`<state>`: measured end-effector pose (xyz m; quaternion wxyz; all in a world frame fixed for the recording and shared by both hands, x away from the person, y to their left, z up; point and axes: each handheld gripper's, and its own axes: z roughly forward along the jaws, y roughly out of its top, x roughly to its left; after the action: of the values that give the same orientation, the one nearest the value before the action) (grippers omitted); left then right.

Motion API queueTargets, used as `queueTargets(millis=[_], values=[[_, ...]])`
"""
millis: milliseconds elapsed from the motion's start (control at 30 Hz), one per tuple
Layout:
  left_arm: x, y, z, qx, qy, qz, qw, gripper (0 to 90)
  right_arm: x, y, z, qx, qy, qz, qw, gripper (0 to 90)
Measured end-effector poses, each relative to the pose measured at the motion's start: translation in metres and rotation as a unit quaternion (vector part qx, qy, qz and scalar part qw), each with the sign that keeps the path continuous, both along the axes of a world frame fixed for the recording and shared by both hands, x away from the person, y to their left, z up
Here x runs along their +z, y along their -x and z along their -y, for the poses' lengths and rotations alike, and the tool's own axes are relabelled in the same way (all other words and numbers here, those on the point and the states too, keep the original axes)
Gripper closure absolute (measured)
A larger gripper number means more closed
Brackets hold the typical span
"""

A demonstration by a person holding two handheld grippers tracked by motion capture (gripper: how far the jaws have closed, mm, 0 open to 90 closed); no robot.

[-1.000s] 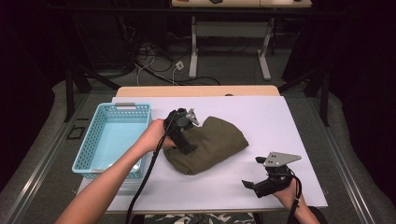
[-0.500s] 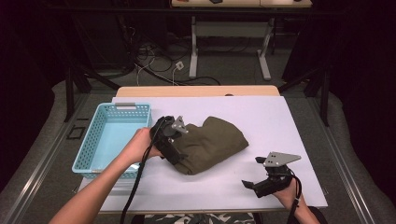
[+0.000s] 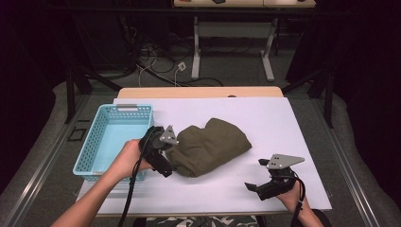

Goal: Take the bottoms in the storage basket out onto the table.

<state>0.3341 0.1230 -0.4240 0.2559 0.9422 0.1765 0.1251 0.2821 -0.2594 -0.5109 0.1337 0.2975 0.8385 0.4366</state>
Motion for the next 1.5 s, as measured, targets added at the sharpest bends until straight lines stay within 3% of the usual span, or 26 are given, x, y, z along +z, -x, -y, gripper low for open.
queueTargets(millis=[967,1500], values=[[-0.016,0.044,-0.053,0.055,0.028,0.005,0.9981,0.0,0.000,0.001,0.000,-0.002,0.002,0.003,1.0000,0.7],[-0.024,0.061,-0.078,0.095,0.053,0.013,0.9940,0.0,0.000,0.001,-0.001,-0.002,0.005,0.003,1.0000,0.8]])
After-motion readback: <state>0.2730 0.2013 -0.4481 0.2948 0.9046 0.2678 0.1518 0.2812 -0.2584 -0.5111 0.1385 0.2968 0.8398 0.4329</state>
